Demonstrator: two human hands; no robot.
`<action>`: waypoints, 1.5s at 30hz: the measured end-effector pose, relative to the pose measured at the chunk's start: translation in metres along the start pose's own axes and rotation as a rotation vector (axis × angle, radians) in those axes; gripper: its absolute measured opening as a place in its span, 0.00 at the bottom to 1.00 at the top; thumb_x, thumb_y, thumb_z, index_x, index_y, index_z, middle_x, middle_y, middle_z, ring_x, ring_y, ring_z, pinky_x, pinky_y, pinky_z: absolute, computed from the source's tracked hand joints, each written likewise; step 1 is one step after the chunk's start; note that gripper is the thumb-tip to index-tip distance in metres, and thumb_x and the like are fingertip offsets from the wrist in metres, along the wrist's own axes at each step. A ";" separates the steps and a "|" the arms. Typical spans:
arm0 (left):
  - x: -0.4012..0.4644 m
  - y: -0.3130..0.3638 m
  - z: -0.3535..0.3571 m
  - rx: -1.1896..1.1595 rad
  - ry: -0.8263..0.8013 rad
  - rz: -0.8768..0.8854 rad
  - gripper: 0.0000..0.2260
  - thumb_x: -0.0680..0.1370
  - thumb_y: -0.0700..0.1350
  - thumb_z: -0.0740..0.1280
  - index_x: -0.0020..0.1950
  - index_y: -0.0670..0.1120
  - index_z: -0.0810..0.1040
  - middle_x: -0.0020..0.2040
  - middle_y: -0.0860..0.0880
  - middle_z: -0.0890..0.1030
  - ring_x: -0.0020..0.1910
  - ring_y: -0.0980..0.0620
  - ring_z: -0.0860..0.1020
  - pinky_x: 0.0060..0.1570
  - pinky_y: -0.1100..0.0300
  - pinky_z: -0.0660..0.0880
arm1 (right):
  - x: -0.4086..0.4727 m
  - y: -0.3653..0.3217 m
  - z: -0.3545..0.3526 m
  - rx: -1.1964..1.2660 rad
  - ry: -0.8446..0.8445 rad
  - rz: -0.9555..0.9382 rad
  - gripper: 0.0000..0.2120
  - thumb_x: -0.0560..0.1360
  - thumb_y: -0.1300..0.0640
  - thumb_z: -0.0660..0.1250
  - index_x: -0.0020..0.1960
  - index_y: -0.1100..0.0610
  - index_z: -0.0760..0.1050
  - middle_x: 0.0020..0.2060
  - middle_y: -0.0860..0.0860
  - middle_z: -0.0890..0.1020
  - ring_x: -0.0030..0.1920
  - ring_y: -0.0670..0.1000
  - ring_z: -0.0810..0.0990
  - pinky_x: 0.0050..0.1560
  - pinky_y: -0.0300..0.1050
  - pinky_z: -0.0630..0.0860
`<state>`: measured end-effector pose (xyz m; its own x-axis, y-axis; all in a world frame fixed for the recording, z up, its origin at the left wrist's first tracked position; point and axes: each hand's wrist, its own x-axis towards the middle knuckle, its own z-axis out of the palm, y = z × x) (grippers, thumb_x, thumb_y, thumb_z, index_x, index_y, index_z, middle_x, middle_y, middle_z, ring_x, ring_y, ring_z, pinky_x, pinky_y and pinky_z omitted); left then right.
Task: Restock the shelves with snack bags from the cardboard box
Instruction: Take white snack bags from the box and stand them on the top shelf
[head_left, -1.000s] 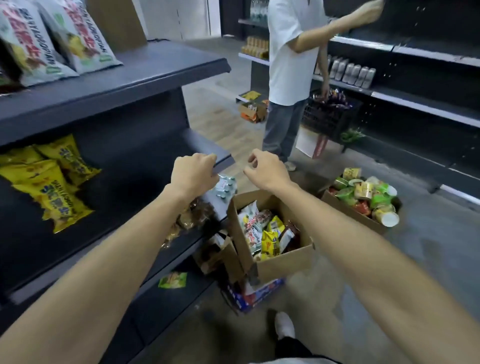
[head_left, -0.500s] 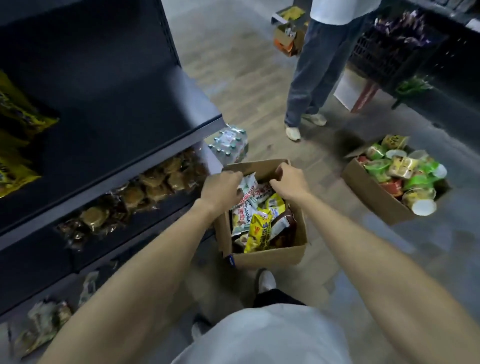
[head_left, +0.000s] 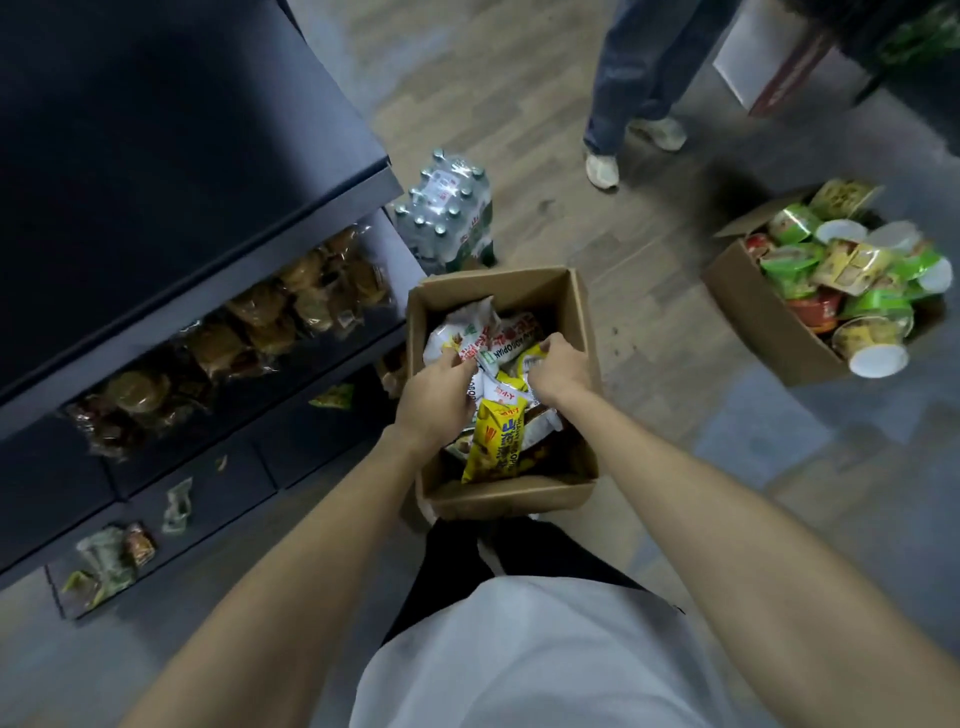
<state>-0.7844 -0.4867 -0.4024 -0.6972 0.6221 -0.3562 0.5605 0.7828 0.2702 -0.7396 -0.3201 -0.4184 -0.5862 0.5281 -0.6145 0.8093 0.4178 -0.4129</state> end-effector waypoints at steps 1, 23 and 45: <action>0.004 -0.001 0.004 -0.005 -0.018 0.004 0.17 0.75 0.41 0.67 0.63 0.42 0.74 0.58 0.44 0.73 0.51 0.39 0.77 0.40 0.50 0.73 | 0.005 0.001 0.005 0.005 -0.003 0.013 0.16 0.77 0.62 0.59 0.64 0.58 0.70 0.59 0.60 0.76 0.59 0.62 0.75 0.55 0.51 0.75; 0.121 -0.033 0.069 0.441 -0.043 0.032 0.23 0.76 0.42 0.61 0.71 0.46 0.65 0.60 0.43 0.74 0.57 0.43 0.75 0.53 0.51 0.73 | 0.142 -0.047 0.089 0.220 -0.033 0.280 0.21 0.78 0.56 0.63 0.70 0.57 0.68 0.68 0.61 0.71 0.67 0.61 0.71 0.63 0.49 0.69; 0.180 -0.061 0.097 0.421 -0.222 -0.056 0.25 0.81 0.41 0.59 0.76 0.53 0.56 0.61 0.41 0.72 0.54 0.39 0.78 0.43 0.51 0.73 | 0.202 -0.038 0.121 -0.163 -0.168 0.144 0.22 0.83 0.47 0.54 0.74 0.55 0.66 0.72 0.56 0.69 0.71 0.58 0.68 0.67 0.48 0.68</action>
<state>-0.9009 -0.4235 -0.5703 -0.6451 0.5257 -0.5545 0.6889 0.7141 -0.1244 -0.8846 -0.3188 -0.6083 -0.4396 0.4664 -0.7676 0.8590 0.4679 -0.2076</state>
